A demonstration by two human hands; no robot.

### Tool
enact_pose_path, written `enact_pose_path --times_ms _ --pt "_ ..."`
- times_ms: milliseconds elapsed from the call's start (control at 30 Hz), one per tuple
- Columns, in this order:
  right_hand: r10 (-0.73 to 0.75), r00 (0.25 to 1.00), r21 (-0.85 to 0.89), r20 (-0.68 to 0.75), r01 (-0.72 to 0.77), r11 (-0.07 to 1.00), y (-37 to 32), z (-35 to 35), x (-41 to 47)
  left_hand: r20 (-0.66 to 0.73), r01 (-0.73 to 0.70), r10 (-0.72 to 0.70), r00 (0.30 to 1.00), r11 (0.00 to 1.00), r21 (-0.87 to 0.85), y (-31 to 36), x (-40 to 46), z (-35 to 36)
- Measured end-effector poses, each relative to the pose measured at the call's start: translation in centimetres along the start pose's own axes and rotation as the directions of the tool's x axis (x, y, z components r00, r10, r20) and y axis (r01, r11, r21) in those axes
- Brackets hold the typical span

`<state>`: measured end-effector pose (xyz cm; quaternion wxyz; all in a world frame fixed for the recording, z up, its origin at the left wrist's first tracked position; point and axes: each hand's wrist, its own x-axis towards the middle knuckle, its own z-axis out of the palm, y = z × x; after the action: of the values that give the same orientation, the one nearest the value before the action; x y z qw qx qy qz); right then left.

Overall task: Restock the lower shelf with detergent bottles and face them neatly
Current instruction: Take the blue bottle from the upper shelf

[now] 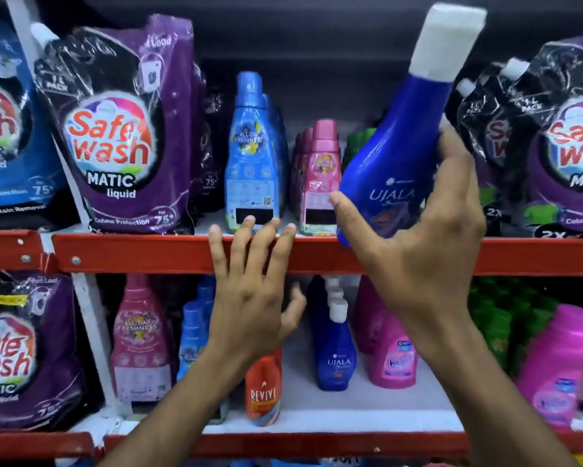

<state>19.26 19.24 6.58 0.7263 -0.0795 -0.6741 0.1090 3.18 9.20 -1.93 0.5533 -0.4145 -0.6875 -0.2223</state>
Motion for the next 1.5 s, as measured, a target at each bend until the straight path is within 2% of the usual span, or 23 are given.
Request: enact_pose_path --times_ms 200,300,500,867,1033,1267,1400,1500 --pt "0.074 0.995 -0.047 0.073 -0.07 0.996 2.6 -2.8 -7.2 0.004 -0.003 0.003 1.0 1.0 0.021 0.0 -0.1 0.2" --pt "0.161 0.977 -0.059 0.139 -0.154 0.986 4.7 -3.1 -11.5 0.008 0.002 -0.002 1.0 0.999 0.039 0.1 -0.1 0.2" --pt "0.326 0.894 -0.087 0.309 -0.314 0.945 8.3 -1.2 -18.6 0.013 0.011 -0.012 1.0 0.997 0.073 0.3 0.0 0.1" --pt "0.498 0.724 -0.258 0.478 -0.426 0.867 11.3 2.7 -25.4 0.022 0.011 -0.013 1.0 0.996 0.087 0.0 -0.1 0.3" --pt "0.523 0.71 -0.281 0.472 -0.441 0.852 11.6 2.9 -25.8 0.041 0.001 -0.006 0.999 0.994 0.108 -0.1 -0.2 0.6" --pt "0.486 0.708 -0.316 0.513 -0.371 0.873 11.1 2.0 -26.1 0.087 0.032 -0.036 0.996 0.999 0.043 0.7 -0.4 -0.1" --pt "0.433 0.792 -0.329 0.429 -0.31 0.892 11.7 -0.4 -26.1 0.047 0.078 -0.07 0.996 0.979 -0.188 3.8 -3.7 -0.5" --pt "0.419 0.839 -0.349 0.347 -0.299 0.888 13.3 -3.0 -25.9 0.142 0.002 0.057 0.988 0.923 -0.385 8.2 -9.3 0.1"
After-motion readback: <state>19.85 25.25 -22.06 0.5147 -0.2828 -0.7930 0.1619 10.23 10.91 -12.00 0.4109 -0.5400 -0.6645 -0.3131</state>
